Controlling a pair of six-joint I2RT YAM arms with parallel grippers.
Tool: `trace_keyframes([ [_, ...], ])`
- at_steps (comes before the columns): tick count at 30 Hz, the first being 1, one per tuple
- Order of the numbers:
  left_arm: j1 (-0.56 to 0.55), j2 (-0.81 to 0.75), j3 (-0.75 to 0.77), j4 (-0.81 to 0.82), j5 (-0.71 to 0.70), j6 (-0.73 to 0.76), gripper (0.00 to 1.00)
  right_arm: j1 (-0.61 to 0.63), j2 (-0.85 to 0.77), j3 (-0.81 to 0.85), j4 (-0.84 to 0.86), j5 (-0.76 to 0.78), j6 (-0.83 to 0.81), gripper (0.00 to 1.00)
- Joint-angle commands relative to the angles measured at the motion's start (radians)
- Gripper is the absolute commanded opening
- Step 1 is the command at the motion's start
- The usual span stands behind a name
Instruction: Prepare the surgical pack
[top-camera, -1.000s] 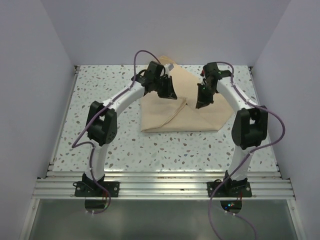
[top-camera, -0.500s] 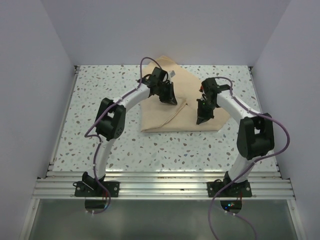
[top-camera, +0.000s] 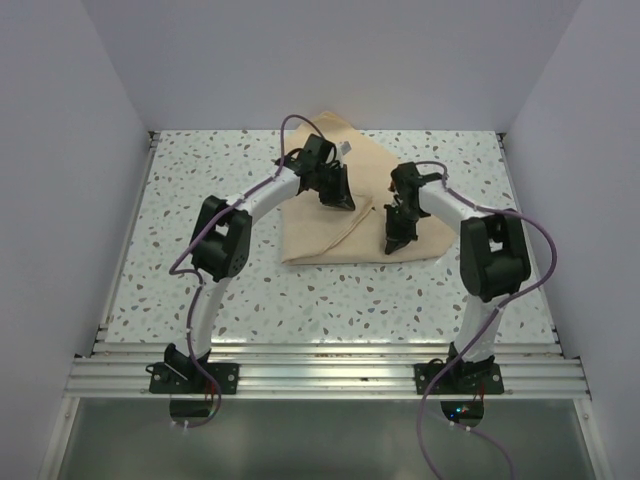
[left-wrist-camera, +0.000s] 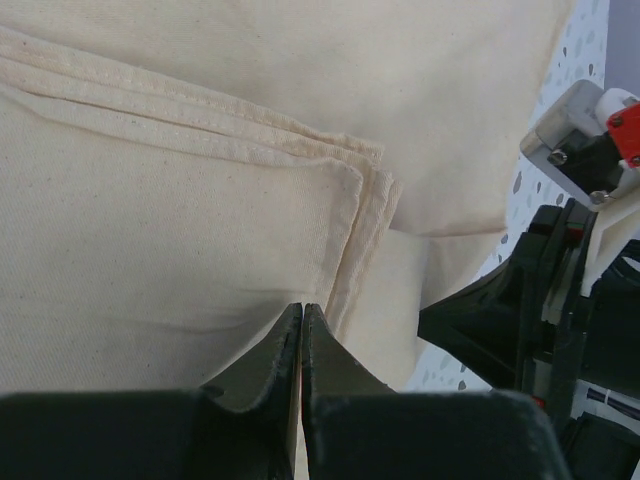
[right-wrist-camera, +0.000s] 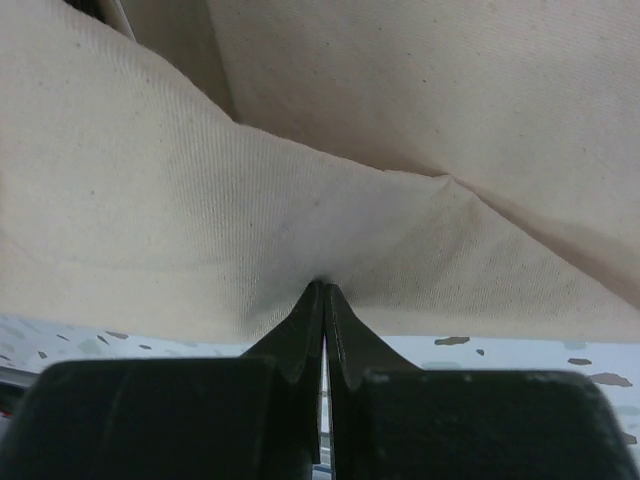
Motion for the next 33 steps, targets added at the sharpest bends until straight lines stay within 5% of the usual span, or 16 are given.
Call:
trace_keyframes([
  [1, 0.004, 0.001, 0.022, 0.013, 0.023, 0.011, 0.06, 0.028, 0.033, 0.033, 0.042, 0.015, -0.001, 0.00],
  [8, 0.004, -0.007, 0.016, 0.012, 0.024, 0.011, 0.06, 0.032, 0.087, 0.084, 0.023, 0.023, -0.007, 0.00],
  [20, 0.002, -0.015, 0.009, 0.010, 0.030, 0.016, 0.06, 0.028, -0.084, 0.070, -0.067, 0.093, -0.040, 0.00],
  [33, 0.004, -0.026, 0.002, 0.010, 0.030, 0.018, 0.06, -0.029, 0.013, -0.090, 0.071, 0.109, -0.032, 0.00],
])
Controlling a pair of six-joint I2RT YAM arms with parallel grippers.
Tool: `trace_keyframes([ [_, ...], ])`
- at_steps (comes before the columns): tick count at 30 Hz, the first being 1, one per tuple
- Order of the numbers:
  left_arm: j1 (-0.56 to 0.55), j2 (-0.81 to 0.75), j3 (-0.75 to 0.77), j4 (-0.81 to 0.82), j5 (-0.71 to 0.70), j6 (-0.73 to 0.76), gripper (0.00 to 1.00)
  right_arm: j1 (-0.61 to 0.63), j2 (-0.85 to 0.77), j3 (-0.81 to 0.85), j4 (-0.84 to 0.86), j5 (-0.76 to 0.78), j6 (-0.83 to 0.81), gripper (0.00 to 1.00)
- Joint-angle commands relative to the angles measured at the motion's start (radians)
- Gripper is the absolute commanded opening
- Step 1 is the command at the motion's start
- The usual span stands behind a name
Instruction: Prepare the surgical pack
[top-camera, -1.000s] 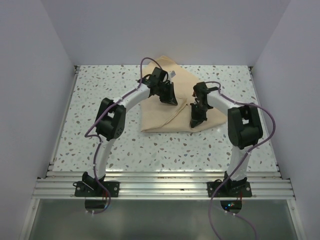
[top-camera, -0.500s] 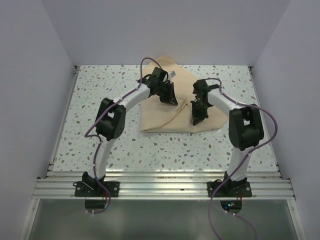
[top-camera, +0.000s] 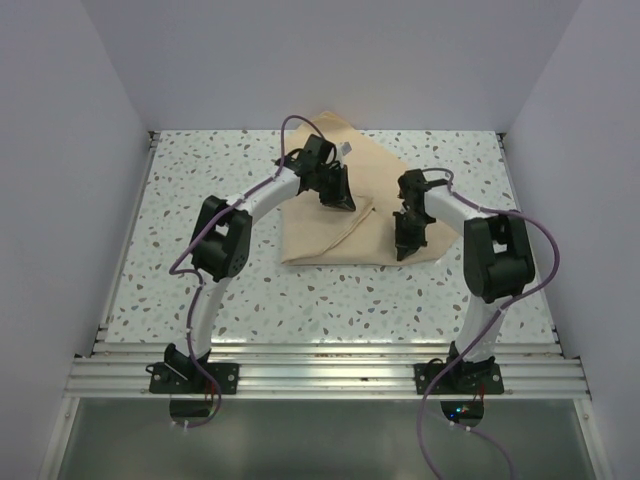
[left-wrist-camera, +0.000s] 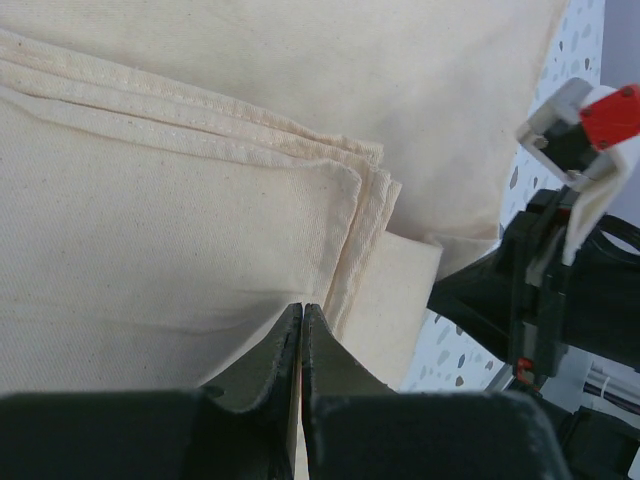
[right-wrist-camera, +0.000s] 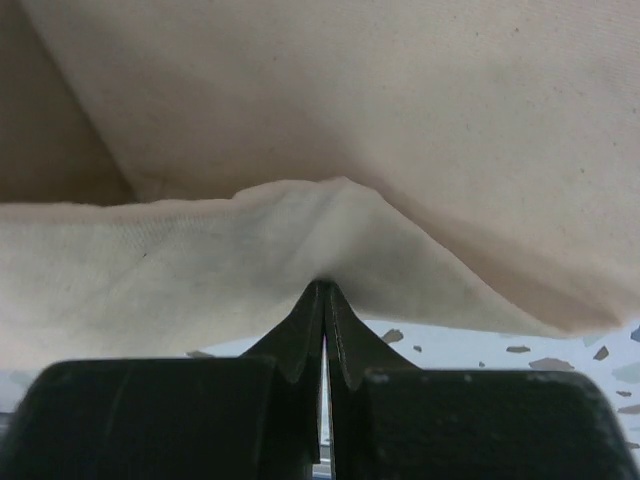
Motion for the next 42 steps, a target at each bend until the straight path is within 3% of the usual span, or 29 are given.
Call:
trace_keyframes([
  [1, 0.002, -0.027, 0.003, 0.008, 0.016, 0.019, 0.06, 0.001, 0.044, -0.019, 0.061, 0.026, -0.004, 0.00],
  [12, 0.005, -0.038, -0.007, 0.000, 0.013, 0.027, 0.06, -0.064, -0.051, 0.057, -0.036, 0.036, -0.025, 0.00],
  [22, 0.012, -0.039, -0.004, 0.000, 0.016, 0.025, 0.06, -0.143, -0.045, -0.059, 0.014, 0.045, -0.031, 0.00],
  [30, 0.012, -0.053, -0.010, -0.003, 0.016, 0.024, 0.06, -0.143, 0.050, 0.002, 0.033, 0.029, -0.030, 0.00],
  [38, 0.012, -0.058, -0.013, -0.001, 0.013, 0.021, 0.06, -0.130, -0.060, 0.062, -0.025, -0.005, -0.038, 0.00],
  [42, 0.013, -0.058, -0.010, -0.001, 0.015, 0.018, 0.06, -0.064, -0.078, 0.064, -0.025, -0.043, -0.015, 0.00],
])
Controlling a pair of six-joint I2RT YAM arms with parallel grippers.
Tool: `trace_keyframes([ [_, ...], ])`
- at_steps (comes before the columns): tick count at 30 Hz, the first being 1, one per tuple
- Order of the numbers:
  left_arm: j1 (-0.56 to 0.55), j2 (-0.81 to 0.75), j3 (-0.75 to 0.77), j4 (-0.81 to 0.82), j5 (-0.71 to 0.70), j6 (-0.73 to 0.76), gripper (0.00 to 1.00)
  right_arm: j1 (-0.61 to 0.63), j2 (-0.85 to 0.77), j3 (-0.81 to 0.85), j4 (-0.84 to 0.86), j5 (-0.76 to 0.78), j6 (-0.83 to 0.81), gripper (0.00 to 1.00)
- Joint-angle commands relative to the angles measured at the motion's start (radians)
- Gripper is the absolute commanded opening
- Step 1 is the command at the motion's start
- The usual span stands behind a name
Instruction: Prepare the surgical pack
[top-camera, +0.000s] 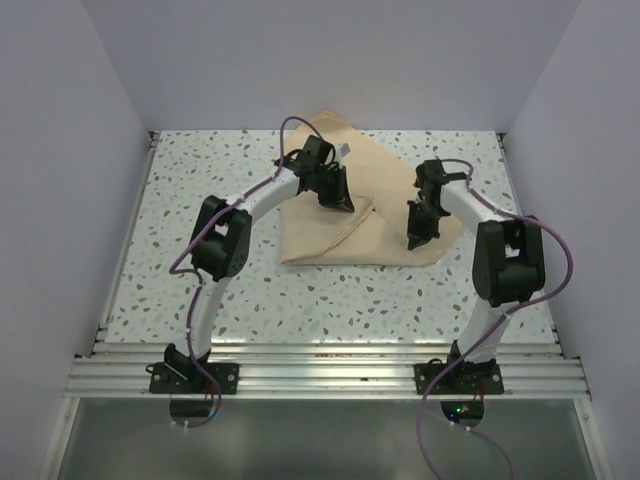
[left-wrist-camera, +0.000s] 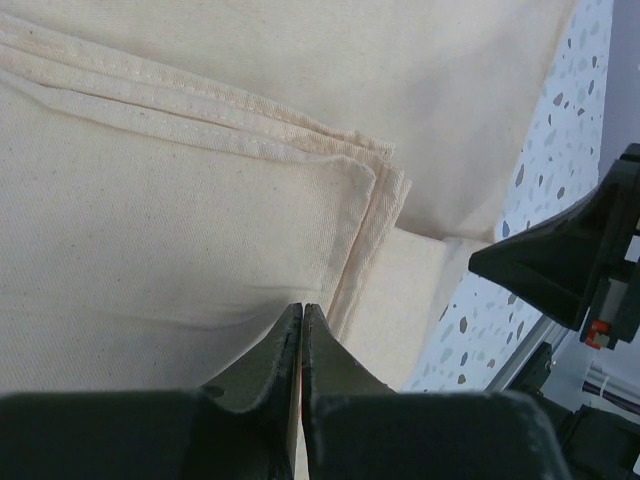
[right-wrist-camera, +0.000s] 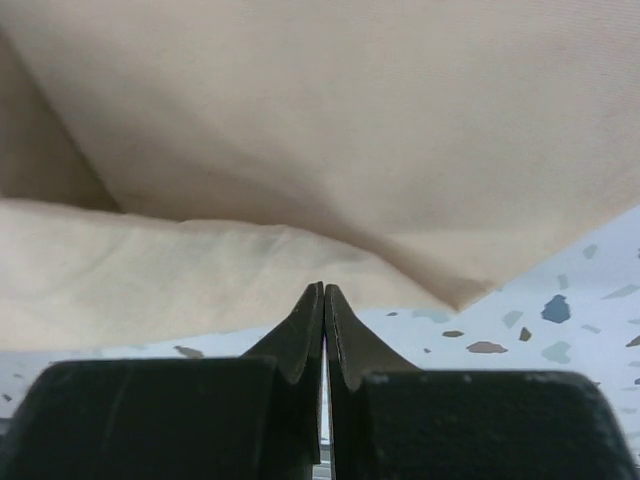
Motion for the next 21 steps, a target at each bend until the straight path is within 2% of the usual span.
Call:
trace_keyframes([
  [1, 0.006, -0.057, 0.001, 0.003, 0.011, 0.013, 0.06, 0.061, -0.047, 0.036, -0.001, -0.055, 0.025, 0.00],
  [5, 0.008, -0.062, 0.000, 0.003, 0.012, 0.003, 0.06, 0.127, 0.024, 0.037, 0.039, -0.069, 0.048, 0.00],
  [7, 0.008, -0.065, -0.002, 0.001, 0.014, 0.002, 0.06, 0.129, 0.056, 0.019, 0.062, -0.105, 0.057, 0.00],
  [11, 0.005, -0.067, -0.002, 0.004, 0.014, -0.001, 0.06, 0.121, 0.127, 0.045, 0.058, -0.066, 0.049, 0.00],
  [15, 0.003, -0.064, 0.004, 0.011, 0.022, -0.006, 0.06, 0.087, 0.085, 0.103, 0.041, -0.046, 0.043, 0.00],
  [19, 0.000, -0.073, 0.004, 0.011, 0.026, 0.000, 0.06, -0.001, 0.032, 0.161, 0.001, -0.008, 0.052, 0.00],
  [20, 0.002, -0.074, 0.006, 0.007, 0.025, 0.003, 0.06, -0.018, 0.018, 0.175, 0.003, 0.029, 0.057, 0.05],
  [21, 0.000, -0.077, 0.006, 0.007, 0.023, 0.011, 0.06, -0.037, -0.002, 0.180, 0.006, 0.043, 0.063, 0.16],
])
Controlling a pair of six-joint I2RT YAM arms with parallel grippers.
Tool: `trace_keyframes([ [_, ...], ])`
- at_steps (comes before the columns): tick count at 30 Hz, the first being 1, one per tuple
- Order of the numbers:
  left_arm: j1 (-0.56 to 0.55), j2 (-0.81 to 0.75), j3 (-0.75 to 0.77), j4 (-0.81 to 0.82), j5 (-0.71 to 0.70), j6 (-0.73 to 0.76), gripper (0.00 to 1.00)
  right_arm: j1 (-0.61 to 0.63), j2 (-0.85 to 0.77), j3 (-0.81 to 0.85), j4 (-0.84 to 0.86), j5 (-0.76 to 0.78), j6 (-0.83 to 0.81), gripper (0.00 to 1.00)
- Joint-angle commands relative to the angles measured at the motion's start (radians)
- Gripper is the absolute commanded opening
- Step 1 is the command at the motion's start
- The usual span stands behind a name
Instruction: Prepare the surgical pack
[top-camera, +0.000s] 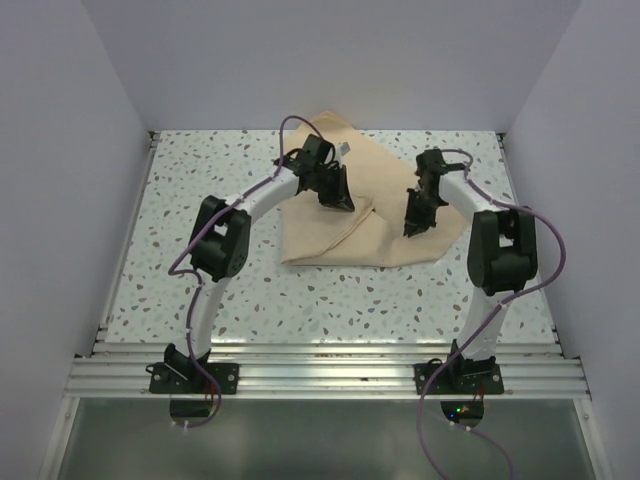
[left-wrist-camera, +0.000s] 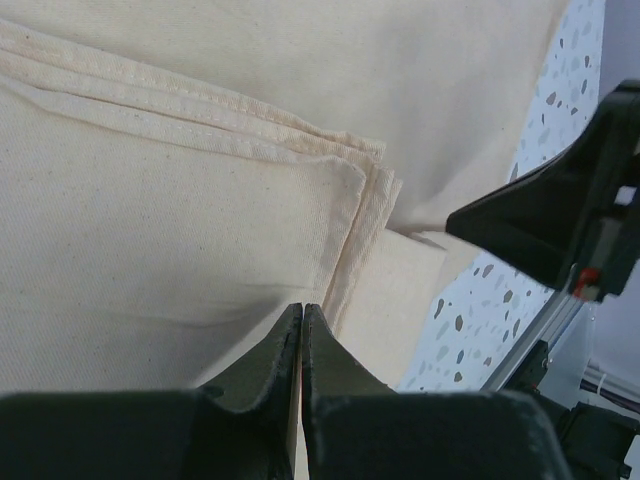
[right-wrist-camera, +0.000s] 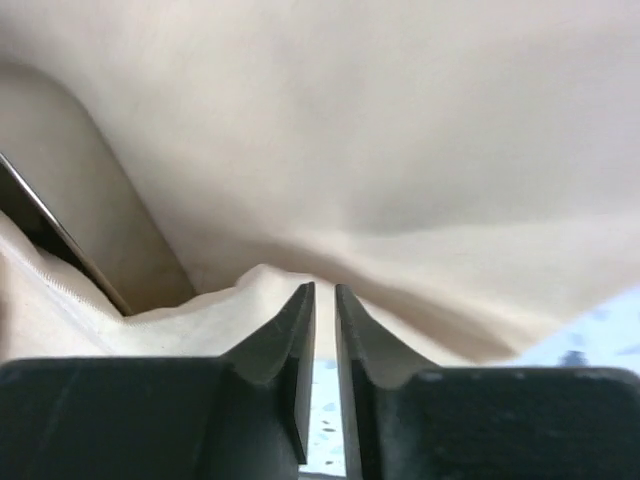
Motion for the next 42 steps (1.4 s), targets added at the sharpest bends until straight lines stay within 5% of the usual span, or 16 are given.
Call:
trace_keyframes([
  [1, 0.000, -0.078, 0.006, 0.001, 0.014, 0.018, 0.06, -0.105, -0.104, 0.064, -0.012, 0.091, 0.035, 0.20],
  [8, -0.005, -0.090, 0.014, -0.004, -0.005, 0.061, 0.11, -0.294, -0.071, 0.080, 0.086, 0.142, 0.115, 0.56],
  [16, -0.026, -0.052, 0.029, 0.052, 0.026, 0.040, 0.14, -0.458, 0.059, 0.179, 0.115, 0.104, 0.134, 0.66],
  [25, -0.040, -0.005, 0.076, 0.047, 0.017, 0.032, 0.15, -0.481, 0.182, 0.175, 0.215, 0.020, 0.077, 0.65],
  [34, -0.038, 0.041, 0.098, 0.047, -0.008, 0.026, 0.15, -0.481, 0.251, 0.201, 0.254, -0.085, 0.051, 0.51],
  [38, -0.040, 0.069, 0.107, 0.052, 0.003, 0.018, 0.16, -0.479, 0.248, 0.205, 0.255, -0.122, 0.049, 0.31],
  [42, -0.040, 0.089, 0.112, 0.056, 0.004, 0.017, 0.16, -0.434, 0.212, 0.208, 0.249, -0.138, 0.046, 0.00],
])
